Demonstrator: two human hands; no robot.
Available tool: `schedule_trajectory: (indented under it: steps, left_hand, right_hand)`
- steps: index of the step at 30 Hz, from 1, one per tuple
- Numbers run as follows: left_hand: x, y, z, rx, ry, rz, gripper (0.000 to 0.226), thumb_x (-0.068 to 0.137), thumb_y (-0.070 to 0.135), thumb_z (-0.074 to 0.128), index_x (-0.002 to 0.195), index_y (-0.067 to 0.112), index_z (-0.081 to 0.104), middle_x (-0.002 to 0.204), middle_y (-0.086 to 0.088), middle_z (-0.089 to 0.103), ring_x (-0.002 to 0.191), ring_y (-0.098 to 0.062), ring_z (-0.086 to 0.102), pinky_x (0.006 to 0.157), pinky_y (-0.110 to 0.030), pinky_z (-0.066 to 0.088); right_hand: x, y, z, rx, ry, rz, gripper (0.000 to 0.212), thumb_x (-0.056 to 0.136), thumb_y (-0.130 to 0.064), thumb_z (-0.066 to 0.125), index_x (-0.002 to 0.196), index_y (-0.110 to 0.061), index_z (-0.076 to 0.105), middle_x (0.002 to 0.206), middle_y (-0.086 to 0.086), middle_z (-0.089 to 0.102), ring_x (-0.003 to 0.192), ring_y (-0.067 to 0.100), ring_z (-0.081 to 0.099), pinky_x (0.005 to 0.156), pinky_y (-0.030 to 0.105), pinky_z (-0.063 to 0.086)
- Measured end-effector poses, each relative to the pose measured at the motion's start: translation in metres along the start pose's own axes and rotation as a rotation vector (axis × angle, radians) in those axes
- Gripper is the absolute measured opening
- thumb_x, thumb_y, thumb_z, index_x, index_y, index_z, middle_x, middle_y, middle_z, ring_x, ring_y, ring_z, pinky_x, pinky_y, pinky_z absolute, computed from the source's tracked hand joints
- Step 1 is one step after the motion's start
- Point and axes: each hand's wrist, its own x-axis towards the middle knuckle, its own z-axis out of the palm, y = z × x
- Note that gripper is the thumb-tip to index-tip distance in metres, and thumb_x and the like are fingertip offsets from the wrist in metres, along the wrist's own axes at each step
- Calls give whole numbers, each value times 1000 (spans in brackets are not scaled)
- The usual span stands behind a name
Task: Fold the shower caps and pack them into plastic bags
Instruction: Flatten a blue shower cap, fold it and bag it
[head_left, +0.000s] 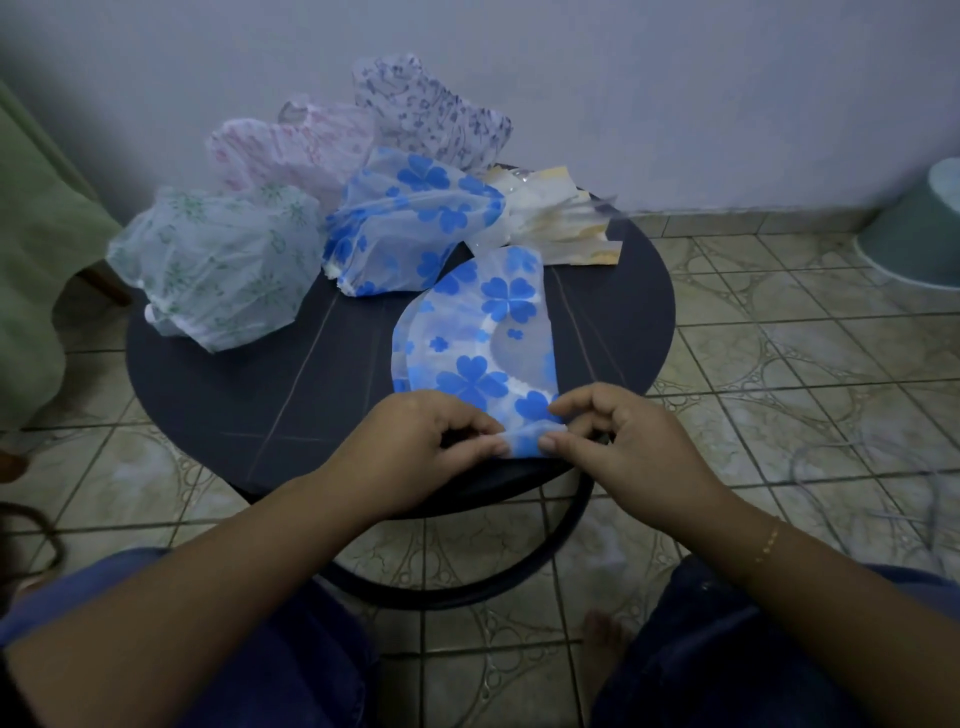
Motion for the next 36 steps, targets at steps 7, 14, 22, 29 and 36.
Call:
schedule_trajectory:
  steps: [7,14,22,29,36]
  left_hand:
    - [3,-2,5,-13,11,-57,30,82,36,68,109,30,58,72,13,57,70,-1,54,64,-11,41]
    - [5,-4,3,18,-27,-11,30,84,35,65,112,32,55,82,16,53,75,-1,53,65,-10,41]
    - [4,-17,-11,89,-118,88,31,86,32,64,116,25,57,92,24,46,87,14,47,74,-1,34]
    - [0,-22,-21,114,-75,243,34,84,13,66,115,24,60,108,25,49,97,9,49,85,-7,37]
    - [-3,-5,-9,271,-148,340,40,82,36,47,109,19,71,107,10,67,94,-8,60,77,-26,53]
  right_hand:
    - [2,-1,8,-24,63,63,21,79,-24,74,88,-29,55,63,1,65,59,1,56,60,14,43]
    - [1,4,12,-200,124,-34,19,79,-19,73,83,-27,56,71,-2,53,63,5,47,58,11,37]
    - [2,3,8,-378,34,-79,7,85,-26,66,92,-25,68,87,-7,49,83,7,49,73,22,40]
    - [3,4,6,-646,83,-302,17,86,-32,58,87,-21,71,84,-4,53,82,15,47,68,31,43]
    - [0,10,6,-835,81,-563,23,84,-25,50,87,-18,72,85,-4,64,82,17,51,64,31,34]
